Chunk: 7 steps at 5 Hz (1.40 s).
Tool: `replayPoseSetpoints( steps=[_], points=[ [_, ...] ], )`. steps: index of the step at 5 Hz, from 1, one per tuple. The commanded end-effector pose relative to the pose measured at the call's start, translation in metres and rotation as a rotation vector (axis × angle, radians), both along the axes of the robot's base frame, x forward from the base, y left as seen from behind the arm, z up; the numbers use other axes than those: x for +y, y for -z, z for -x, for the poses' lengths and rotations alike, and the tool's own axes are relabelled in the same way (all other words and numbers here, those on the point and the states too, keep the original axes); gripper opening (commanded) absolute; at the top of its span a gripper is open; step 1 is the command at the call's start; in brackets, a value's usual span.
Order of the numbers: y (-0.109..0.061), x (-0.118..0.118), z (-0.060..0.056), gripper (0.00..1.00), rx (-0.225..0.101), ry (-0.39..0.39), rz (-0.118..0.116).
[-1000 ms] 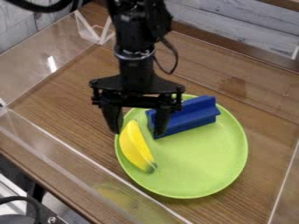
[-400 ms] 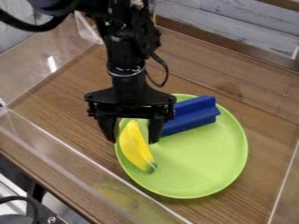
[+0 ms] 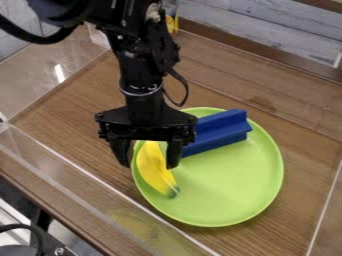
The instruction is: Put the banana in the green plate
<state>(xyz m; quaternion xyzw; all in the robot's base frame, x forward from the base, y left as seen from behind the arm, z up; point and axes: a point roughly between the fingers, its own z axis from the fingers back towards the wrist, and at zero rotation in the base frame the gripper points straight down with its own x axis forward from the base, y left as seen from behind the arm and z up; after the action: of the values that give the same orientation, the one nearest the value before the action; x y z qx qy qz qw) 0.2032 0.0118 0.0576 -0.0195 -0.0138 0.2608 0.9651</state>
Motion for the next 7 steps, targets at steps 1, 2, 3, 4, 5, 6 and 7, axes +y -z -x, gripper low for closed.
replayPoseSetpoints(
  steps=[1,2,3,4,5,6,7],
  points=[
    [0.0001,0.0046,-0.0041,1.0,-0.028,-0.007,-0.017],
    [0.0044,0.0053,-0.0035,1.0,-0.028,-0.008,-0.032],
    [0.006,0.0042,-0.0019,1.0,-0.03,0.0,-0.048],
    [0.0063,0.0037,-0.0022,1.0,-0.033,0.017,-0.056],
    [0.0064,0.0028,-0.0019,1.0,-0.035,0.032,-0.065],
    [0.0061,0.0018,-0.0019,1.0,-0.036,0.045,-0.071],
    [0.007,0.0014,-0.0023,1.0,-0.038,0.052,-0.074]
  ],
)
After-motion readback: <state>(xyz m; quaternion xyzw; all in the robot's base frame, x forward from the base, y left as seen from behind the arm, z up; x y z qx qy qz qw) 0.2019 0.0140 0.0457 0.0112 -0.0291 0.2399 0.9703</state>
